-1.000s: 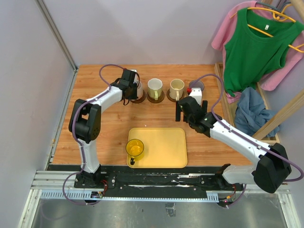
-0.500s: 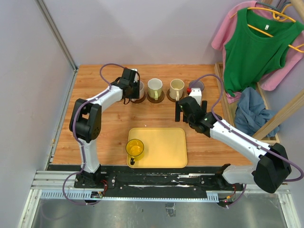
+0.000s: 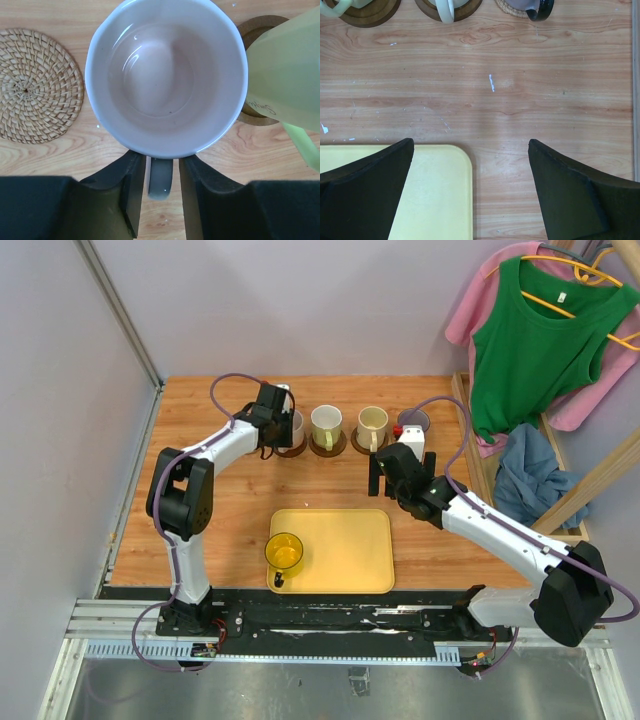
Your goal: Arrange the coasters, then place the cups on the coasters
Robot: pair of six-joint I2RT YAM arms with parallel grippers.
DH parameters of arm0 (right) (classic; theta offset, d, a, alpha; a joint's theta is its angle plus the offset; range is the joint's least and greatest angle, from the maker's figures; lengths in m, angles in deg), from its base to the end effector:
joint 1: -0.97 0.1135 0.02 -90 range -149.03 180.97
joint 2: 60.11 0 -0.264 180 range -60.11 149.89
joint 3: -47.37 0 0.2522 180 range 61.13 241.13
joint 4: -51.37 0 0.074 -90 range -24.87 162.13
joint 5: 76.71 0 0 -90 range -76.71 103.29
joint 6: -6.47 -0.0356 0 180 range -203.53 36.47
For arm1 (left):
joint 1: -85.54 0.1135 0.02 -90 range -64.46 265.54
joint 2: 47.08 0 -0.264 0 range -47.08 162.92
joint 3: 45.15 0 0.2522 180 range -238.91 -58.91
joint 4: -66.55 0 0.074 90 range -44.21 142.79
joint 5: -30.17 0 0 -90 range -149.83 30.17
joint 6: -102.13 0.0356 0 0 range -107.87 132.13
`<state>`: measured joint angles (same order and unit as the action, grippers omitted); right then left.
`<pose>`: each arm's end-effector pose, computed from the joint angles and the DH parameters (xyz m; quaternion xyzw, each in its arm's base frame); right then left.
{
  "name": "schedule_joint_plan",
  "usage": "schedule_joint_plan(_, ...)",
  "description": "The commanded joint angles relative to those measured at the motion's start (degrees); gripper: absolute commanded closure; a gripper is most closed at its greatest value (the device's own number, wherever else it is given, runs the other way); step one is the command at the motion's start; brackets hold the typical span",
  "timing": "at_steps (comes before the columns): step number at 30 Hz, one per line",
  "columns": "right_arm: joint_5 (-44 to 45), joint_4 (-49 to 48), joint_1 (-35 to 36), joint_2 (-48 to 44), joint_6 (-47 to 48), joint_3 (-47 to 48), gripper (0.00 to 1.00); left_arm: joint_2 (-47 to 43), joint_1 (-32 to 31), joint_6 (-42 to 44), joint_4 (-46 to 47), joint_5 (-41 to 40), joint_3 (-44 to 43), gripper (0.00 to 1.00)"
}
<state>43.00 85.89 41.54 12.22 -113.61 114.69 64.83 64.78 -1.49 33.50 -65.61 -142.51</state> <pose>0.2181 0.1635 0.2762 0.0289 0.8807 0.0491 0.4703 0.4093 -0.1513 0.2143 0.0398 0.9305 -0.0618 0.3589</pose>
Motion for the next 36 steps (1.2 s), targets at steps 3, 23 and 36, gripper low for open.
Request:
schedule_joint_plan(3,-0.15,-0.78,-0.77,-0.17,-1.26,0.27,0.02,-2.15,-0.48,-0.35,1.15,-1.40,1.24,0.73)
schedule_joint_plan(23,-1.19,-0.64,-0.80,-0.48,-2.19,-0.29,0.02,-3.79,-0.61,-0.17,1.22,-1.16,3.55,0.42)
schedule_joint_plan(36,-1.18,-0.28,-0.77,-1.56,-2.35,-0.63,0.02,-12.60,-0.74,-0.76,0.64,-2.05,7.82,0.18)
